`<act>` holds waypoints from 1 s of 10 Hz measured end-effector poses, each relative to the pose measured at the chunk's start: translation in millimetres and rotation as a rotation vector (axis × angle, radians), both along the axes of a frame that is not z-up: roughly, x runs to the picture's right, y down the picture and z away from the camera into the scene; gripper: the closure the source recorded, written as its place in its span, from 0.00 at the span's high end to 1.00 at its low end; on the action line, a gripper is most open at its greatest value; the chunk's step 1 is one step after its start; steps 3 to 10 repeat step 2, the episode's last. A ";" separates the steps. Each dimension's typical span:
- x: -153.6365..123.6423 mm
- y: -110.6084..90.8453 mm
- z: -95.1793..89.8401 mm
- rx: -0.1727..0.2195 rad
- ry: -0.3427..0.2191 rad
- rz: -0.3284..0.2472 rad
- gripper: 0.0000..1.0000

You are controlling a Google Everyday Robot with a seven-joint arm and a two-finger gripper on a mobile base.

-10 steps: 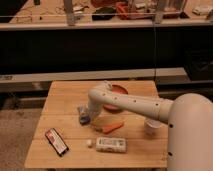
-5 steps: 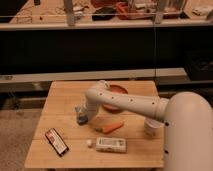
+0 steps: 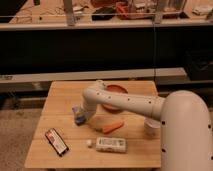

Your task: Wipe the white sponge on the table

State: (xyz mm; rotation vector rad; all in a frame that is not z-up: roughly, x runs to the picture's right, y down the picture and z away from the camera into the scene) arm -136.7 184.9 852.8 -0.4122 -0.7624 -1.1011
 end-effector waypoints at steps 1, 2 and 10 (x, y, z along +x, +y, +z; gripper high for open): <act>-4.0 0.8 -1.1 0.001 -0.007 -0.008 0.00; -8.3 2.2 -1.8 0.004 -0.017 -0.020 0.00; -8.3 2.2 -1.8 0.004 -0.017 -0.020 0.00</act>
